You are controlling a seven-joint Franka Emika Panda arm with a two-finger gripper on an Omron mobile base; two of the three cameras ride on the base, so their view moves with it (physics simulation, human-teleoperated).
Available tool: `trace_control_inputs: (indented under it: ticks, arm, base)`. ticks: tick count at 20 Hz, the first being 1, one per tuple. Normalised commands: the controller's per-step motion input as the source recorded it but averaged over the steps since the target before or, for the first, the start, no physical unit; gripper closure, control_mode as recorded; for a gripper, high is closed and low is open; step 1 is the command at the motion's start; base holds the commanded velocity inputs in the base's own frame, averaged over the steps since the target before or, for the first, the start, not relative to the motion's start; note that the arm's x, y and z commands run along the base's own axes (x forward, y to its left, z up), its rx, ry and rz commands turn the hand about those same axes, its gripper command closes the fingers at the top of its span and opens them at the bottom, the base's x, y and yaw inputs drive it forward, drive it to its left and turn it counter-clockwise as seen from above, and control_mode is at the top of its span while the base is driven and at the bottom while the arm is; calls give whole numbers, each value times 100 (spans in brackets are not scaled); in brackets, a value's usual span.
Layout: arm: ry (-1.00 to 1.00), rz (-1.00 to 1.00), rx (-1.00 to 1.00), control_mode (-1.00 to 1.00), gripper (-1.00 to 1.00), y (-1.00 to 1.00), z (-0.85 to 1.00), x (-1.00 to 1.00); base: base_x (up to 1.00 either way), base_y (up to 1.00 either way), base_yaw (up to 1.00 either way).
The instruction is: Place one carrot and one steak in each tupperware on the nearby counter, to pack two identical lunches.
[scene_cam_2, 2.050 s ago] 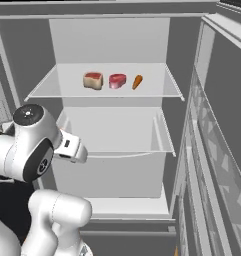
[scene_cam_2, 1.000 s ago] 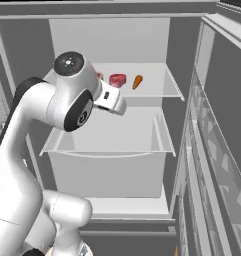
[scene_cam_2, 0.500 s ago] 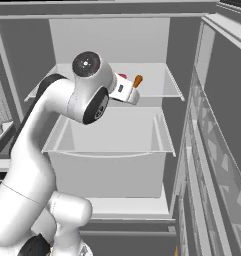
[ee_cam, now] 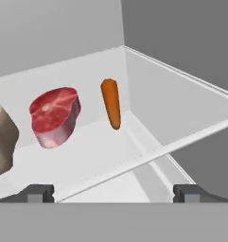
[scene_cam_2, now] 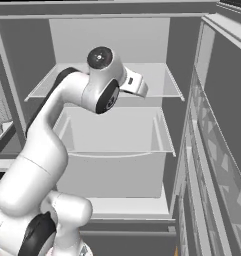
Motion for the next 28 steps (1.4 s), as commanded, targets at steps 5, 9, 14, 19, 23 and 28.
trace_control_inputs:
  ticks: [5, 9, 14, 19, 23, 28]
  arm:
    - [9, 0, -8, -100, -100, 0, -17, 59]
    - [2, 0, 0, -100, -100, -11, -20, 59]
    - [0, 0, 0, -100, -100, -27, -11, 55]
    - [1, 1, 0, -100, -100, -24, -15, 55]
    - [5, 3, 0, -100, -100, -2, -30, 59]
    - [5, 7, 0, -100, -100, 0, -35, 30]
  base:
    - [0, 0, 0]
    - [0, 0, 0]
    - [0, 0, 0]
    - [0, 0, 0]
    - [0, 0, 0]
    - [0, 0, 0]
